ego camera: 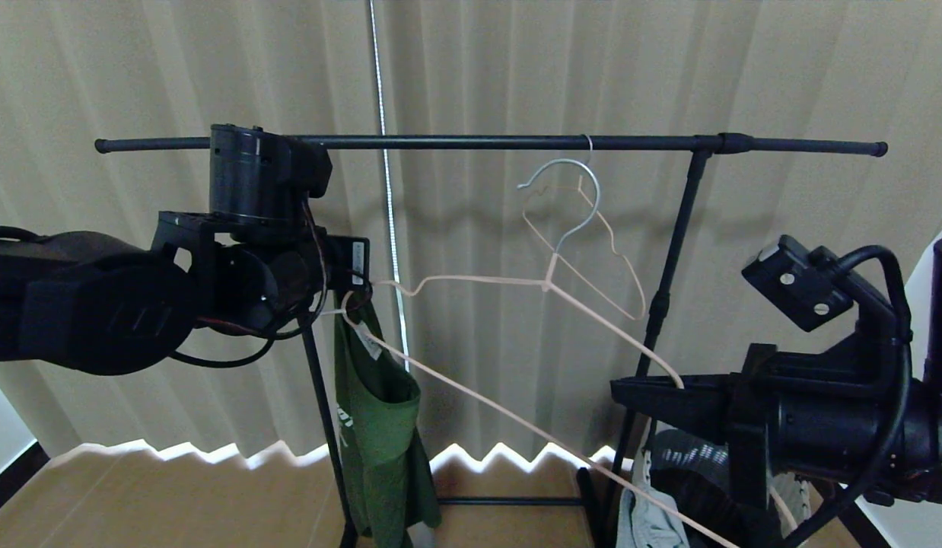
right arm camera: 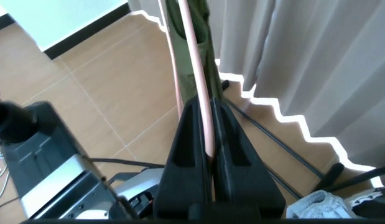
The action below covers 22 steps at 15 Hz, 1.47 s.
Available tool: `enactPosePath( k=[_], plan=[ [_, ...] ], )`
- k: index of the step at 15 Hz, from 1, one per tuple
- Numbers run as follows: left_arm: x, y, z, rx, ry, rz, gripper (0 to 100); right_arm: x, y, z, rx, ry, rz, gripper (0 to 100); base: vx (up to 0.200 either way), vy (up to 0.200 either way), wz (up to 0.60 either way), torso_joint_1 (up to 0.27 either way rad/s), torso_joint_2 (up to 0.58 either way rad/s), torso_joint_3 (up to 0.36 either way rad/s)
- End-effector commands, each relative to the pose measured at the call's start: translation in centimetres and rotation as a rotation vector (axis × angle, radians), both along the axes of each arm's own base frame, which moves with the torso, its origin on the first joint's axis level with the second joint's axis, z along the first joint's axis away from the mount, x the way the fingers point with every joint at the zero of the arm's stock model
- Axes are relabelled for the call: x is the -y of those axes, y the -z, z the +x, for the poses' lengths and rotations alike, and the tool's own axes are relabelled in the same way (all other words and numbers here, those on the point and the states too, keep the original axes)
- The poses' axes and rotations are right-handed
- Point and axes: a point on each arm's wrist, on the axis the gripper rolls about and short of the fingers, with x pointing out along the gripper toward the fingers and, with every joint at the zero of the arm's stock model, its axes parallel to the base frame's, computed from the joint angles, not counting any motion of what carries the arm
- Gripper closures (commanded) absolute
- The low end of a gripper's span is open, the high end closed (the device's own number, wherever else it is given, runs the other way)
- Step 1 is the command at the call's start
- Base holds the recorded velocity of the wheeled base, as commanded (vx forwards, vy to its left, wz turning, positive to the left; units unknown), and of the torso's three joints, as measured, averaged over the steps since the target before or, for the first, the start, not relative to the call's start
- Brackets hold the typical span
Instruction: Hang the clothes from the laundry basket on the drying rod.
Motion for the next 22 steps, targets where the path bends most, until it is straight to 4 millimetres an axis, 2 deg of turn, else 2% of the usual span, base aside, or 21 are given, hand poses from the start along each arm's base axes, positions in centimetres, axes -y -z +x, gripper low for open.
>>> enactPosePath(
  k=[1, 7, 14, 17, 22],
  plan=[
    [-0.1, -0.4, -0.3, 0.012, -0.001, 0.003, 100, -0.6, 0.3, 1.5, -0.017, 0.022, -0.014, 100, 0.0, 0.0, 0.0, 0.0, 0.0, 0.0],
    [0.0, -0.5, -0.6, -0.003, 0.007, 0.012, 100, -2.3, 1.2, 3.7, 0.006, 0.042, -0.004, 100, 0.0, 0.0, 0.0, 0.0, 0.0, 0.0],
    [-0.7, -0.9, -1.1, -0.058, -0.053, 0.07, 100, -2.8, 2.3, 4.7, 0.007, 0.163, -0.081, 100, 0.0, 0.0, 0.0, 0.0, 0.0, 0.0],
    [-1.0, -1.1, -2.3, -0.112, -0.044, 0.1, 100, -4.1, 2.1, 6.6, 0.033, 0.228, -0.095, 100, 0.0, 0.0, 0.0, 0.0, 0.0, 0.0],
    [-1.5, -0.7, -2.8, -0.165, -0.05, 0.129, 100, -5.0, 1.7, 7.7, 0.021, 0.282, -0.051, 100, 0.0, 0.0, 0.0, 0.0, 0.0, 0.0]
  ],
)
